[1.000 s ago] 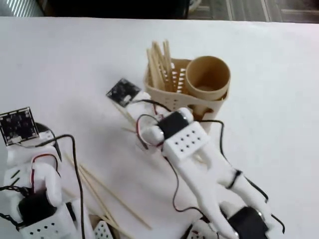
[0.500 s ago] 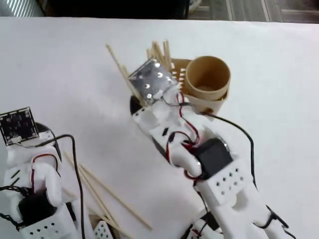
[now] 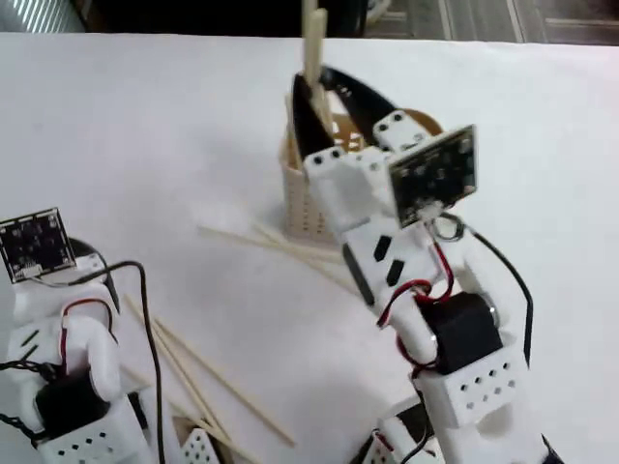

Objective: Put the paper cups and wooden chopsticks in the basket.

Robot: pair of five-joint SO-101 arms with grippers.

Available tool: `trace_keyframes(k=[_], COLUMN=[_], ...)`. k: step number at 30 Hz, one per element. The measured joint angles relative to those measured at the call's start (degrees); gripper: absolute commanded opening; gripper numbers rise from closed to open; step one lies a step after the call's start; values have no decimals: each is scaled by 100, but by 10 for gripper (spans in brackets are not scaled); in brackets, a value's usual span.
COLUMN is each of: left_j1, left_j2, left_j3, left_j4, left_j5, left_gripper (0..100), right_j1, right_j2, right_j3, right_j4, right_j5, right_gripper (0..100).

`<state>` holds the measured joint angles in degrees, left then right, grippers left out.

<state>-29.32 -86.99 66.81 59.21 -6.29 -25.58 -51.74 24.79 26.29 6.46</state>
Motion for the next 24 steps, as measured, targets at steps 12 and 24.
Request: trace_keyframes(k=[12,24], left_j1=[0,0], left_j2=[0,0], left_j3=[0,0], left_j4=[0,0], left_j5=[0,0], left_gripper=[53,53], right_j1=[563,554], right_j2=[615,1046], right_j3=[932,1055], right_j4=[-1204,-448], right_j5=[-554,-422], right_gripper=[20,101])
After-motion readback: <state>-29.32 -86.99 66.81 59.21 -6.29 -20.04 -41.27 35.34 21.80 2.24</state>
